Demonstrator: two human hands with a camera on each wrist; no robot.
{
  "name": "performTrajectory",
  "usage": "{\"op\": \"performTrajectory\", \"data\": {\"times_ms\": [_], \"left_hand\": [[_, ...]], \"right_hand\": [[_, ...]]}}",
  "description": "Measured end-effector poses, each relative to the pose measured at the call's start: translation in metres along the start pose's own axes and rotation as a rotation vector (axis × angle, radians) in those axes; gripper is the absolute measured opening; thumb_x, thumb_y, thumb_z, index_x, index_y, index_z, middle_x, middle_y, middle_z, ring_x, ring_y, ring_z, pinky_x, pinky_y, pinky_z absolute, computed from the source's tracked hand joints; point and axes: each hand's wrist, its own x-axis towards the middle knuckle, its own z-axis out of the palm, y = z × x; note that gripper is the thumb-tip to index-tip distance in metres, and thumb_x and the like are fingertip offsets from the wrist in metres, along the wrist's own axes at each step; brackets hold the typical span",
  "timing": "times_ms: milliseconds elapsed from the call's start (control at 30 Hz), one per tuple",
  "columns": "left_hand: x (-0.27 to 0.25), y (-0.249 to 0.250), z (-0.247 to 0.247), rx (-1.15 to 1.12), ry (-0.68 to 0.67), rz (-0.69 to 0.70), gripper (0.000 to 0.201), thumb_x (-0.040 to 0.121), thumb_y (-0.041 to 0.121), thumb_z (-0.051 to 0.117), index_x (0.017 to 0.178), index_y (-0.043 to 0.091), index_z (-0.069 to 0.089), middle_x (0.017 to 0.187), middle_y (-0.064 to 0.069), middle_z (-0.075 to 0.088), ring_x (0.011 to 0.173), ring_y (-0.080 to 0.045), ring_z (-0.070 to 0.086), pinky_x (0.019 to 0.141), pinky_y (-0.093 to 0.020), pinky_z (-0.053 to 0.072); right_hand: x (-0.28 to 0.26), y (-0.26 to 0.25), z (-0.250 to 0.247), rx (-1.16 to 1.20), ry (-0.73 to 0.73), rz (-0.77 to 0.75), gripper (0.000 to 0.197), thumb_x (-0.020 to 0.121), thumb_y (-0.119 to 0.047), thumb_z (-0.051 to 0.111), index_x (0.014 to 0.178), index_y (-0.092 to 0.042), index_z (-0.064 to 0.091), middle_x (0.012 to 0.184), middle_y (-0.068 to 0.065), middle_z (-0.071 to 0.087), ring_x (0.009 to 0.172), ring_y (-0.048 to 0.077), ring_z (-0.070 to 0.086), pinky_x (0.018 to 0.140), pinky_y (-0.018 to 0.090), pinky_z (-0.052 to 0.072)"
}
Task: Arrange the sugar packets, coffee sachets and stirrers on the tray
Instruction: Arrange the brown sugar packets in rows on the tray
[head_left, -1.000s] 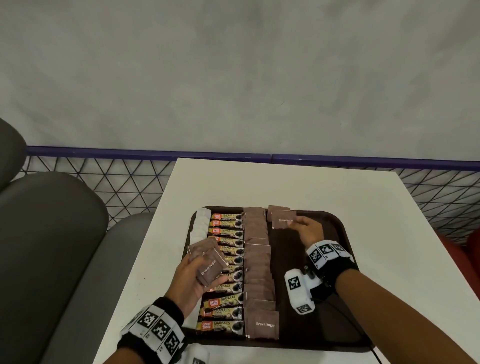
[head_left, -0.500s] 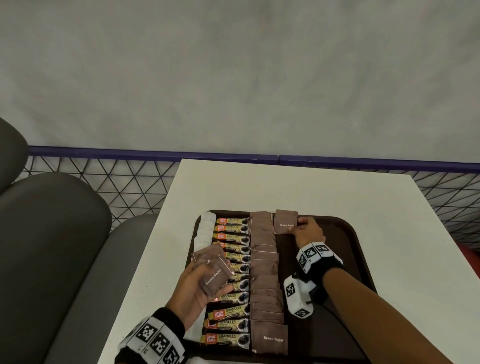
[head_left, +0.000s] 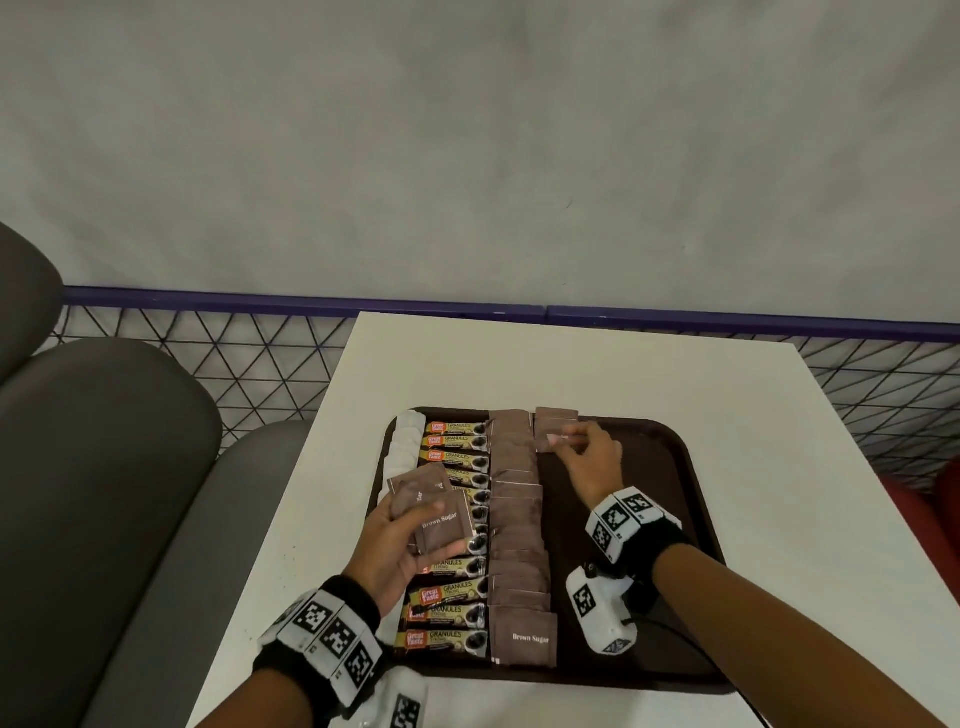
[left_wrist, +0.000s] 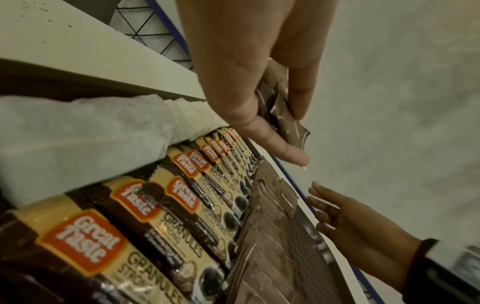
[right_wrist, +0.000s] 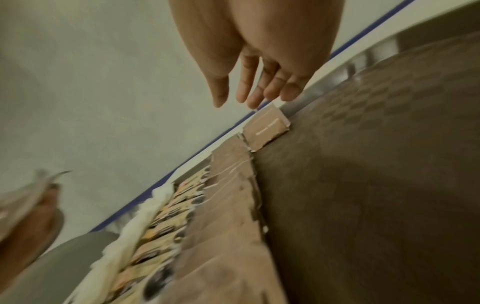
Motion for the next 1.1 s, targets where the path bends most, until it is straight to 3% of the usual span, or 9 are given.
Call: {"op": "performTrajectory", "data": {"times_ms": [100, 200, 267, 400, 533, 700, 900, 1033, 1100], "left_hand": [[-0.003, -0.001, 0.003, 0.028, 0.024, 0.029, 0.041, 0.083, 0.001, 0.061, 0.121, 0.015, 0.057, 0.118, -0.017, 0.064, 0.096, -0.033, 0.066, 0.059, -0.036, 0.058], [-0.008, -0.003, 0.009, 0.045, 0.023, 0.048, 0.034, 0.084, 0.004, 0.061, 0.116, 0.016, 0.059, 0.117, -0.017, 0.064, 0.093, -0.031, 0.067, 0.058, -0.034, 0.058], [-0.012, -0.003, 0.012, 0.047, 0.011, 0.065, 0.032, 0.085, 0.004, 0.061, 0.114, 0.018, 0.060, 0.116, -0.016, 0.065, 0.092, -0.031, 0.067, 0.059, -0.033, 0.058], [-0.017, -0.003, 0.018, 0.025, -0.020, 0.075, 0.034, 0.085, 0.008, 0.061, 0.118, 0.014, 0.059, 0.117, -0.018, 0.065, 0.093, -0.030, 0.067, 0.062, -0.034, 0.059], [-0.020, -0.001, 0.021, -0.065, -0.060, 0.034, 0.024, 0.091, 0.014, 0.053, 0.114, 0.012, 0.059, 0.114, -0.019, 0.065, 0.092, -0.031, 0.066, 0.063, -0.037, 0.060], [-0.017, -0.002, 0.021, -0.147, -0.069, 0.003, 0.031, 0.094, 0.014, 0.045, 0.123, 0.008, 0.053, 0.120, -0.022, 0.061, 0.096, -0.033, 0.064, 0.063, -0.039, 0.060], [-0.011, -0.002, 0.005, -0.152, -0.032, -0.001, 0.032, 0.097, 0.010, 0.040, 0.127, 0.008, 0.050, 0.119, -0.025, 0.062, 0.097, -0.033, 0.067, 0.064, -0.041, 0.059], [-0.005, 0.000, -0.007, -0.120, 0.013, 0.007, 0.031, 0.095, 0.003, 0.043, 0.125, 0.006, 0.051, 0.115, -0.024, 0.064, 0.098, -0.034, 0.067, 0.060, -0.040, 0.059], [-0.003, 0.000, -0.010, -0.115, 0.028, 0.010, 0.032, 0.093, 0.000, 0.046, 0.123, 0.006, 0.053, 0.115, -0.025, 0.064, 0.096, -0.035, 0.068, 0.059, -0.039, 0.059]], "right_hand": [[-0.026, -0.019, 0.001, 0.136, -0.212, -0.040, 0.011, 0.085, -0.020, 0.064, 0.092, -0.012, 0.060, 0.089, -0.001, 0.061, 0.092, 0.015, 0.056, 0.072, 0.009, 0.042], [-0.052, -0.035, 0.002, 0.170, -0.429, -0.041, 0.020, 0.086, -0.026, 0.061, 0.099, -0.011, 0.060, 0.098, -0.002, 0.061, 0.095, 0.012, 0.055, 0.076, 0.013, 0.041], [-0.068, -0.041, 0.005, 0.177, -0.559, -0.002, 0.022, 0.086, -0.026, 0.062, 0.103, -0.013, 0.058, 0.094, -0.006, 0.057, 0.089, 0.007, 0.053, 0.072, 0.015, 0.041], [-0.085, -0.036, 0.013, 0.259, -0.725, 0.023, 0.018, 0.081, -0.012, 0.069, 0.096, -0.012, 0.058, 0.086, -0.001, 0.059, 0.078, 0.008, 0.057, 0.071, 0.016, 0.046], [-0.086, -0.032, 0.010, 0.309, -0.657, 0.019, 0.014, 0.079, -0.004, 0.068, 0.083, -0.014, 0.058, 0.074, -0.006, 0.059, 0.060, -0.003, 0.057, 0.055, 0.014, 0.046], [-0.078, -0.030, 0.001, 0.351, -0.594, 0.049, 0.012, 0.080, -0.002, 0.066, 0.089, -0.007, 0.062, 0.072, -0.001, 0.060, 0.055, 0.003, 0.056, 0.054, 0.017, 0.047], [-0.025, -0.006, -0.021, 0.312, -0.151, 0.156, 0.012, 0.083, -0.001, 0.062, 0.094, -0.004, 0.060, 0.077, 0.004, 0.061, 0.063, 0.012, 0.054, 0.052, 0.017, 0.045], [0.010, 0.013, -0.029, 0.090, 0.002, 0.177, 0.014, 0.083, -0.004, 0.063, 0.096, -0.002, 0.064, 0.071, 0.008, 0.061, 0.058, 0.015, 0.053, 0.058, 0.026, 0.046], [0.019, 0.022, -0.026, -0.028, 0.013, 0.196, 0.015, 0.081, -0.008, 0.066, 0.095, -0.003, 0.066, 0.073, 0.009, 0.062, 0.066, 0.021, 0.056, 0.072, 0.036, 0.052]]}}
